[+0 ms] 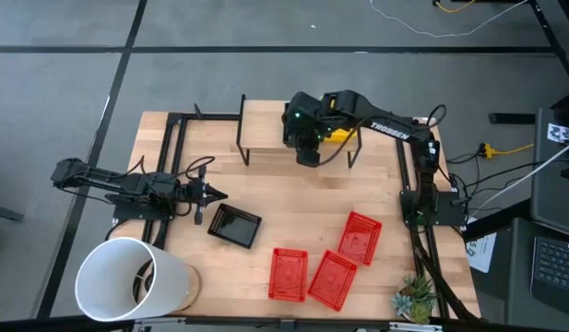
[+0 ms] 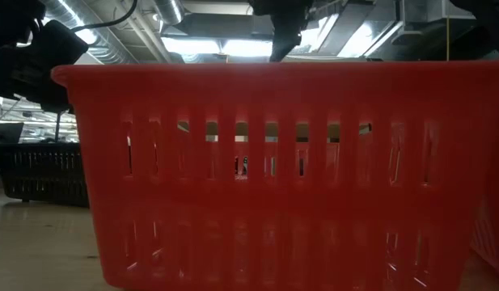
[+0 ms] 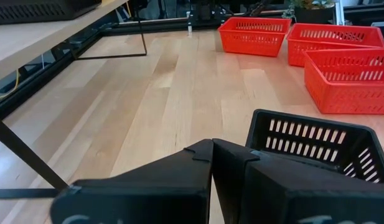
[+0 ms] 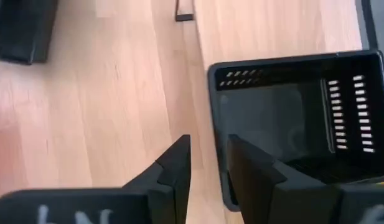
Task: Stack baskets on shelf by color
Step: Stack the black basket on top of the black baskets on the shelf
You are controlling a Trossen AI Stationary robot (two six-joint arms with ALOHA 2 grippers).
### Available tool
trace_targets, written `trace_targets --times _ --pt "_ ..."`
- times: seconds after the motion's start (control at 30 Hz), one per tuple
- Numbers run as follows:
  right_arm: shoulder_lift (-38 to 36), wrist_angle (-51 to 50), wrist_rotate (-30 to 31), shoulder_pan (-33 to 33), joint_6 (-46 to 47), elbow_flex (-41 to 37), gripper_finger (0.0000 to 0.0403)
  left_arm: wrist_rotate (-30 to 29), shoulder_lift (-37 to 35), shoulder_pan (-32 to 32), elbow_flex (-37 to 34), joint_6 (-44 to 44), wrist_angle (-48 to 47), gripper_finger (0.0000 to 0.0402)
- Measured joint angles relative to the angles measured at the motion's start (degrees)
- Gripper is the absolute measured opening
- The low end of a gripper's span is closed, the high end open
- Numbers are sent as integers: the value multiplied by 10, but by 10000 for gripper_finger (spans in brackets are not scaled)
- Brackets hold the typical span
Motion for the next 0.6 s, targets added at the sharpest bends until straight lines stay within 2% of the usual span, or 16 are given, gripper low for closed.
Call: trace_targets --times 0.13,0.2,0.23,0.33,0.43,0.5,0.6 --pt "0 8 83 23 -11 1 104 0 0 0 0 0 0 0" --pt "0 10 84 31 -5 1 104 0 0 0 0 -2 0 0" --pt "0 21 57 35 2 -4 104 0 0 0 0 -4 0 0" --pt "0 82 -87 58 -4 -34 104 0 0 0 0 -11 0 0" --pt "0 210 -206 105 -47 -113 104 0 0 0 0 -11 0 0" --pt "0 315 -247 140 -88 -183 104 0 0 0 0 -11 0 0" --pt "1 496 -247 180 -137 -291 103 0 0 0 0 -11 0 0"
